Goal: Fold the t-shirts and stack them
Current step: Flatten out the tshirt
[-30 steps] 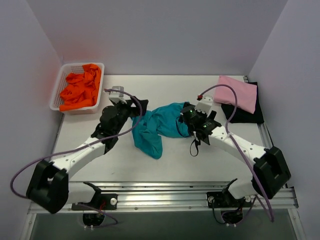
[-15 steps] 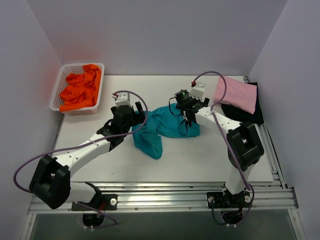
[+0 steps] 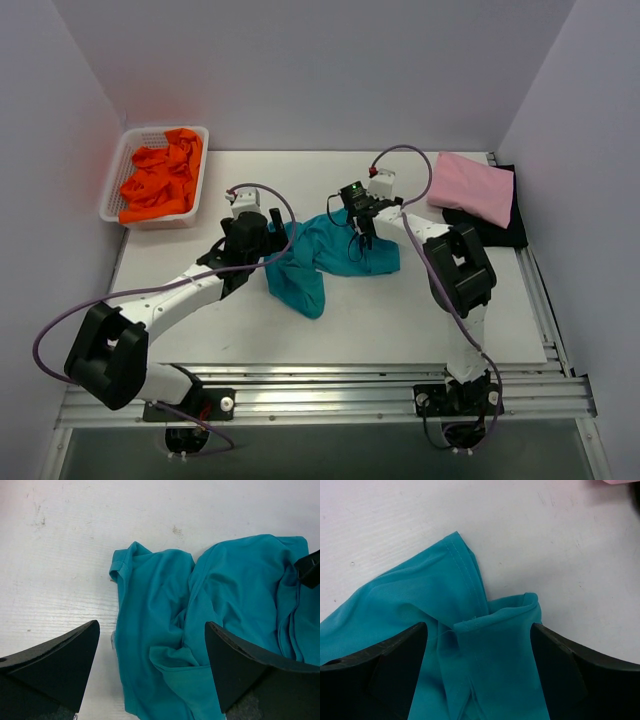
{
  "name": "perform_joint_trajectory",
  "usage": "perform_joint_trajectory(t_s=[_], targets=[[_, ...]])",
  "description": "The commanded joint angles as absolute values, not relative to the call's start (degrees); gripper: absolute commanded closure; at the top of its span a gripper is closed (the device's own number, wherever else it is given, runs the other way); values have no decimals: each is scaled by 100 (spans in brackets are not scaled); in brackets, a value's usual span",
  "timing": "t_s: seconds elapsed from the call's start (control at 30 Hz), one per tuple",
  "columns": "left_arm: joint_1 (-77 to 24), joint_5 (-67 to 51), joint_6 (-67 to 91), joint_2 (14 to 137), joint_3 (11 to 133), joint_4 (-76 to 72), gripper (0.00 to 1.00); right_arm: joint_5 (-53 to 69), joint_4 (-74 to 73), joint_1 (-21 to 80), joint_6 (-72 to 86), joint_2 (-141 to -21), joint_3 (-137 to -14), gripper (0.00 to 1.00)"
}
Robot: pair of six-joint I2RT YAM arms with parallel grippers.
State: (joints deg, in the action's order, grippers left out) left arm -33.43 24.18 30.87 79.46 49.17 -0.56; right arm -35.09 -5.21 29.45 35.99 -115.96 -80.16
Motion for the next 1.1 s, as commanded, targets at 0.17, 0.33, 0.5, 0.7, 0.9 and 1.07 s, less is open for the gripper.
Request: perform_joint_trajectory(t_s=[0.17,0.33,0.5,0.7,0.9,1.07], targets=[[-3234,2470,3103,8138,5124,-141,5,-3753,-738,2857,3595,-11689,-8218,40],[-3199,2426,3111,8156,5133,-141,5,-3709,-694,2742,3621,-11725,-8121,40],[-3182,2408,3111,8174,5133,-141,5,-3665,-721,2698,3612,-11821,-8165,45],[-3155,2408,3120,8174,5115,-132,5,-3621,-729,2681,3621,-11883,-8174,51],[-3155,2382,3138,8209,5124,-132,5,-3665,-791,2681,3674,-11839,-8174,73],[-3147,2373,3138,8227,5124,-141,5,-3726,-852,2681,3735,-11760,-8209,100]])
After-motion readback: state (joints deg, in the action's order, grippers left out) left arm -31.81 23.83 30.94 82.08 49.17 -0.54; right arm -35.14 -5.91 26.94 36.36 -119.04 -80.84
